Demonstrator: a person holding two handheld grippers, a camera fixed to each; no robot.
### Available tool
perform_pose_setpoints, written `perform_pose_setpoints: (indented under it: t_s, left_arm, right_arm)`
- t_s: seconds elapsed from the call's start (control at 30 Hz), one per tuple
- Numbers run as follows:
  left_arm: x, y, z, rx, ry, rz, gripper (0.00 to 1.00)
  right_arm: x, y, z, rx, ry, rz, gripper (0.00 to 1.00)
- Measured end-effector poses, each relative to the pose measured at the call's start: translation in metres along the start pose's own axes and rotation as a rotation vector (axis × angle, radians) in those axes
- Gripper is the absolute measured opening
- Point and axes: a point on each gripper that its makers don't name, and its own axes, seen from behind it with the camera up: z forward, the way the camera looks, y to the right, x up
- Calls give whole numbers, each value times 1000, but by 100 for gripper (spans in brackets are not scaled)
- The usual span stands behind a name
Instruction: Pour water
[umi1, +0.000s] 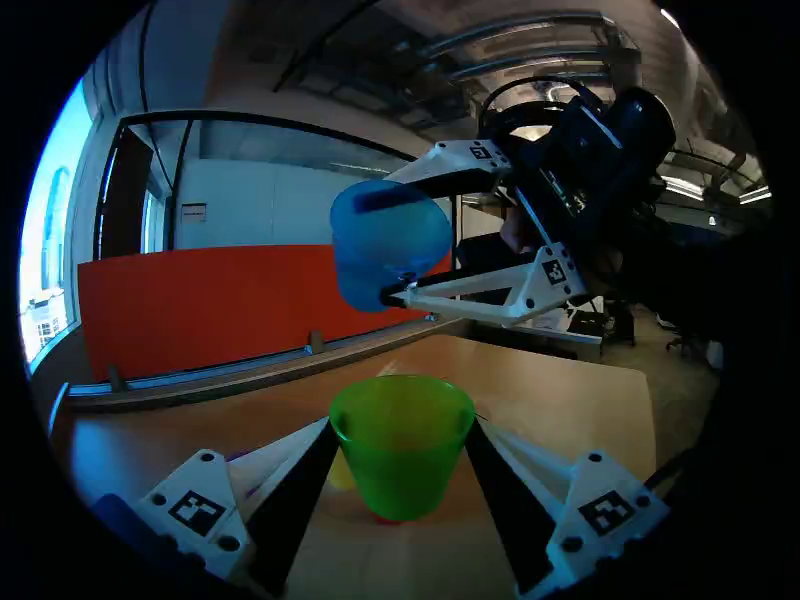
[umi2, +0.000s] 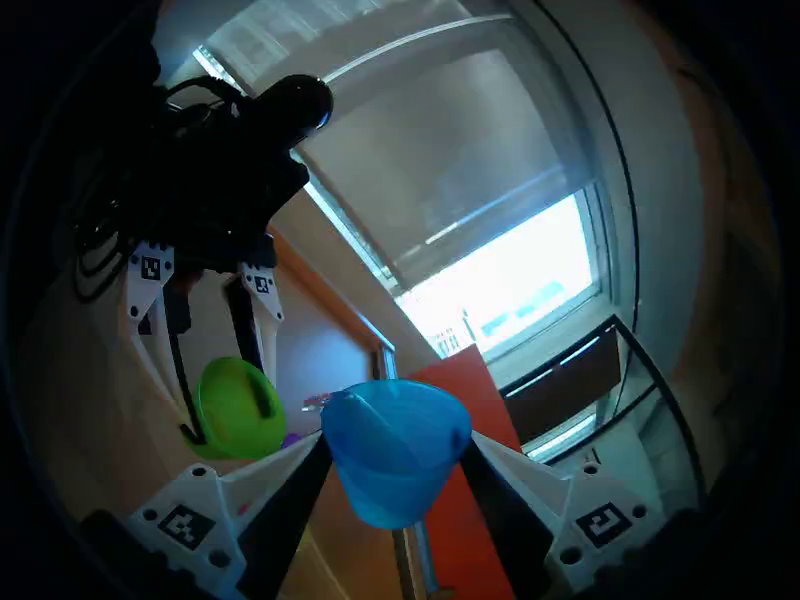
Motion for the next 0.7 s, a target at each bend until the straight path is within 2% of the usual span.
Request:
perform_pose_setpoints:
  t_s: [0.7]
  left_arm:
    - [2, 0, 1, -5, 6, -4, 86]
  right_arm:
    - [1, 6, 7, -6, -8, -45, 89]
